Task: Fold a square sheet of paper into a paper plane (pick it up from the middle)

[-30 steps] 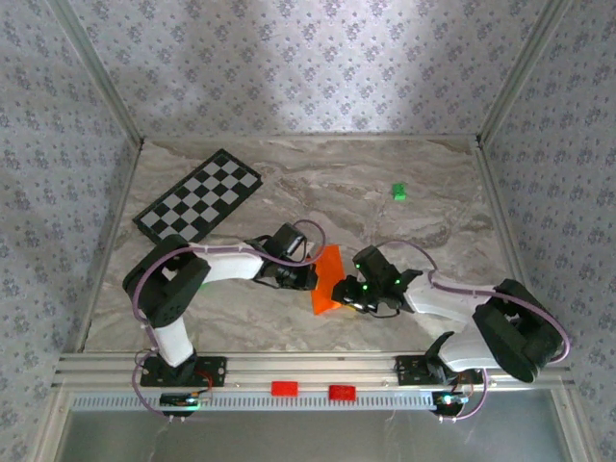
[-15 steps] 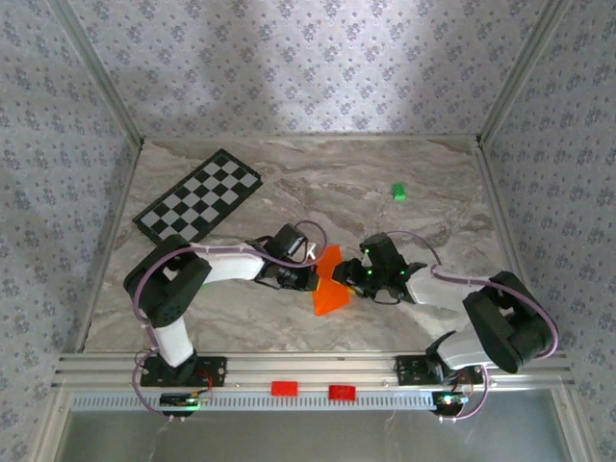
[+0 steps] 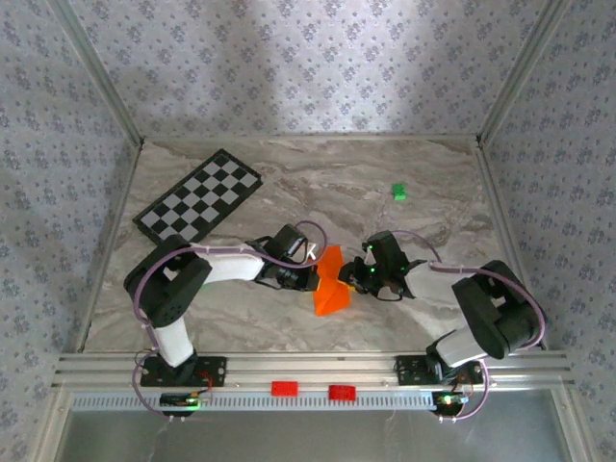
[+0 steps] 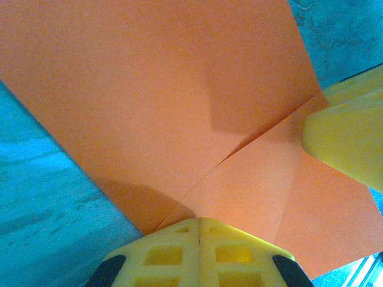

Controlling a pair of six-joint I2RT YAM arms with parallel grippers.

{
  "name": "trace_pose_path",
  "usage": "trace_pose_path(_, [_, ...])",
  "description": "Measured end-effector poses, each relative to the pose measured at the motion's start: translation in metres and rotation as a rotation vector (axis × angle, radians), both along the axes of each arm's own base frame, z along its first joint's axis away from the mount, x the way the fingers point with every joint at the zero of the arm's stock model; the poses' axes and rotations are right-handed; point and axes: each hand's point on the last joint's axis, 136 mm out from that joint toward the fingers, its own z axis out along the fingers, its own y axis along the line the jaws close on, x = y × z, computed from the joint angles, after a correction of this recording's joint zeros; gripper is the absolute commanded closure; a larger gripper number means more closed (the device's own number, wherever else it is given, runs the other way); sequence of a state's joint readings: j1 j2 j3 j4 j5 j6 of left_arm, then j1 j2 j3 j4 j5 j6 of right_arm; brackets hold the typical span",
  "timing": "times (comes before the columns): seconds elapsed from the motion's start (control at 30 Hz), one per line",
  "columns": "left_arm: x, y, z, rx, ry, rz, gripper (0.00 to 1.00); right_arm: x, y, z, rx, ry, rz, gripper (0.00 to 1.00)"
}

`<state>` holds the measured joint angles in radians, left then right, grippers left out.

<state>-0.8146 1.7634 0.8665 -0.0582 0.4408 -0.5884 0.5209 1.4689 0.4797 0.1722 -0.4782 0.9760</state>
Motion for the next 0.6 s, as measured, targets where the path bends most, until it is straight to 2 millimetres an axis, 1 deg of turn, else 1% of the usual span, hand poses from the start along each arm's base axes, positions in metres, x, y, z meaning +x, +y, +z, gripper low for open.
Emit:
trace_pose_path(0.1, [0.0, -0.001, 0.0, -0.006, 0.001, 0.003, 1.0, 0.0, 0.001, 0.0, 0.005, -0.001, 0.011, 0.88])
trace_pose_path(0.27, [-0.002, 0.0, 0.001, -0.019, 0.002, 0.015, 0.93, 0.0, 0.001, 0.002, 0.011, -0.013, 0.024, 0.92])
trace_pose_path(0.33, [-0.004, 0.002, 0.004, -0.023, 0.001, 0.02, 0.92, -0.001, 0.001, 0.005, 0.013, -0.019, 0.029, 0.93])
trace_pose_path(0.37, [-0.006, 0.004, 0.007, -0.028, -0.001, 0.023, 0.9, -0.001, 0.0, 0.008, 0.013, -0.027, 0.031, 0.93])
trace_pose_path(0.43, [-0.008, 0.007, 0.016, -0.046, -0.014, 0.028, 0.85, -0.002, -0.001, 0.016, 0.014, -0.049, 0.04, 0.94])
trace_pose_path(0.5, [-0.009, 0.01, 0.032, -0.073, -0.043, 0.042, 0.82, -0.001, -0.003, 0.028, 0.002, -0.079, 0.048, 0.94])
trace_pose_path(0.6, [-0.004, 0.016, 0.067, -0.131, -0.131, 0.075, 0.79, 0.003, -0.004, 0.053, -0.072, -0.154, 0.062, 0.94])
